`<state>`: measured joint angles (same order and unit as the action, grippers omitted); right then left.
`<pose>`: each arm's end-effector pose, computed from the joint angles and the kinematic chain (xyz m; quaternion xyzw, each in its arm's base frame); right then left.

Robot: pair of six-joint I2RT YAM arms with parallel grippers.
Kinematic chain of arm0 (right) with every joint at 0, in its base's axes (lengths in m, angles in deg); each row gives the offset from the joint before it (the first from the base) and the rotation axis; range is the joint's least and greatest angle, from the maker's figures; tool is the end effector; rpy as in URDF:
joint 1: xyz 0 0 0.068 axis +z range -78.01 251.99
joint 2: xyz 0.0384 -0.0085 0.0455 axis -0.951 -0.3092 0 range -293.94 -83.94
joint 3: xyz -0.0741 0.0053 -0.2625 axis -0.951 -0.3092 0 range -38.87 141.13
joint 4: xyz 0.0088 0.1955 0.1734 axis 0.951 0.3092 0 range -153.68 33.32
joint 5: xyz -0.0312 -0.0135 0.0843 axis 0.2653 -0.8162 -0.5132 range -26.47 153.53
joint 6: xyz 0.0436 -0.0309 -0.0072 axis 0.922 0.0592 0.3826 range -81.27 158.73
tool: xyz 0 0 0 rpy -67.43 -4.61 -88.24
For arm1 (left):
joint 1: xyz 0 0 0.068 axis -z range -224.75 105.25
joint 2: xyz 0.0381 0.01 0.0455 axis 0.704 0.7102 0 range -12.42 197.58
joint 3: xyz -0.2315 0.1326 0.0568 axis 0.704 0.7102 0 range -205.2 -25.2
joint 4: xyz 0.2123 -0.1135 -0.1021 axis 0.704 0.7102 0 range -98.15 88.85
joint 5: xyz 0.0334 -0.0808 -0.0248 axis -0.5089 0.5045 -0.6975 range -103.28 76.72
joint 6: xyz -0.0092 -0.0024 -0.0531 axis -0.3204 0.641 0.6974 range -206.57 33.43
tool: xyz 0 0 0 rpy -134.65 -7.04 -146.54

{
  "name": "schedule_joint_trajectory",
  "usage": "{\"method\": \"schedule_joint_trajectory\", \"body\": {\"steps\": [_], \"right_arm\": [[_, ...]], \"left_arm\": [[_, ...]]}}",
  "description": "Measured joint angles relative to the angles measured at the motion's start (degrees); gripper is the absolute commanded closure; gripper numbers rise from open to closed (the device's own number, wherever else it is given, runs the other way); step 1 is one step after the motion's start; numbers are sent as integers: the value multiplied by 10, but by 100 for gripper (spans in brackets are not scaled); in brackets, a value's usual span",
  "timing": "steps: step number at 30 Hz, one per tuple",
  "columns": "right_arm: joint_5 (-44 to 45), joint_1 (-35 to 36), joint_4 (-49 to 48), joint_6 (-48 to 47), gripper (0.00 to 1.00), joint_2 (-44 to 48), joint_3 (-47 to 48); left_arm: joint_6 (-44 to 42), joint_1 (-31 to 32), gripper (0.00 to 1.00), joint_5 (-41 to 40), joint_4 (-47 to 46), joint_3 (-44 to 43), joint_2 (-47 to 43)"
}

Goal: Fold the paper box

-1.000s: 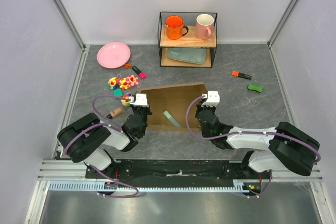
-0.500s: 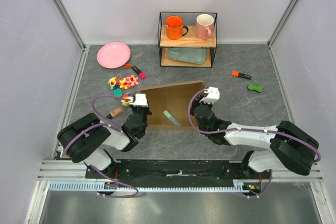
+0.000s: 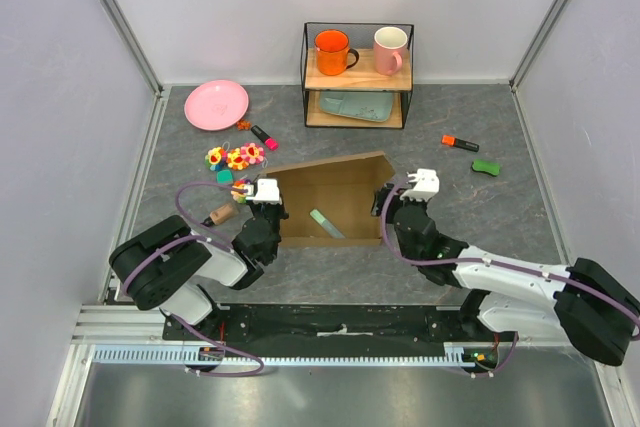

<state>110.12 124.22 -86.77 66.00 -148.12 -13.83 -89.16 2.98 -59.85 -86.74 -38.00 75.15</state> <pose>0.1598 0.1641 0.2159 0.0736 0.7678 0.1103 0.6268 0.1735 -0.1522 0.1630 0.0055 0.6907 -0.0080 0.7231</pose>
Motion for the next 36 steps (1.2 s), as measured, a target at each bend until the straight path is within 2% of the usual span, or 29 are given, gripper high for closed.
{"method": "schedule_joint_trajectory", "body": {"steps": [4,8,14,23,26,30,36], "right_arm": [[3,-11,-63,-40,30,8,-59],[-7,-28,-139,-74,33,-34,-85],[-47,-33,-233,-92,35,-63,-96],[-92,-33,-295,-104,37,-85,-84],[-93,-34,-301,-112,49,-114,-66],[-92,-37,-301,-121,70,-161,-32],[-80,-43,-290,-118,85,-189,-3]], "left_arm": [[0,0,91,-1,2,0,-3],[0,0,91,-3,7,0,-8],[0,0,92,-4,9,0,-10],[0,0,92,-3,10,0,-10],[0,0,93,-3,10,-1,-10],[0,0,93,-2,14,-4,-11],[0,0,94,-5,14,-5,-12]]}}
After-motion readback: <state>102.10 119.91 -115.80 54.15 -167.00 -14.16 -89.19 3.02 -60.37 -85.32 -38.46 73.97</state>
